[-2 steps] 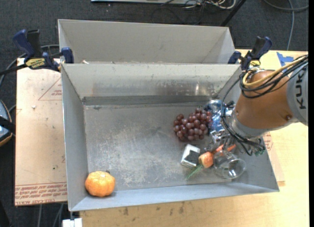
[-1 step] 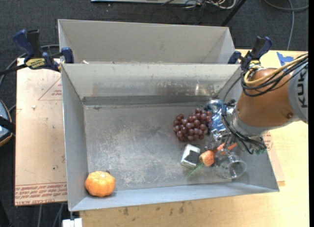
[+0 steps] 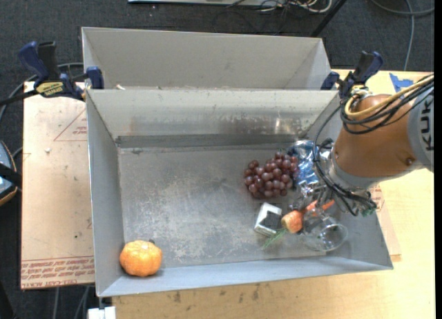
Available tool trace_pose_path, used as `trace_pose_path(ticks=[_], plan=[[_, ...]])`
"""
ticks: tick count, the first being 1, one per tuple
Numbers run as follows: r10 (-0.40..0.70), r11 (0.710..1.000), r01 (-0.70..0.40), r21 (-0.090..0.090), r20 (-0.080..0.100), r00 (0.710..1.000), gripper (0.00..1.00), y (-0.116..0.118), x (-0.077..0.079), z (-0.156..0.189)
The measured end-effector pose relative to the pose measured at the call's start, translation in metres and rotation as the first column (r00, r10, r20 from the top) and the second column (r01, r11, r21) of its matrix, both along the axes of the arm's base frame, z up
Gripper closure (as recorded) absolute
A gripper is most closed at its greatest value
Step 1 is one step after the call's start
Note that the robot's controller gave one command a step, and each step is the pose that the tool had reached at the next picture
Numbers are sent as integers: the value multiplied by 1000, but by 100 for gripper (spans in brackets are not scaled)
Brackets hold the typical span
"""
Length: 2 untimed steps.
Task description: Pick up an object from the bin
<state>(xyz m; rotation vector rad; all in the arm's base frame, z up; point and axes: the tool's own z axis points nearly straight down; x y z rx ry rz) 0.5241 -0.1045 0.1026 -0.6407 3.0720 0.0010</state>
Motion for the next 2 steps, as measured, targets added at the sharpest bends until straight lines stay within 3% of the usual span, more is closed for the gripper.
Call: trace_pose_path(ticks=[2], plan=[[-1, 1000, 1, 0, -3, 1000, 100, 0, -1, 20]])
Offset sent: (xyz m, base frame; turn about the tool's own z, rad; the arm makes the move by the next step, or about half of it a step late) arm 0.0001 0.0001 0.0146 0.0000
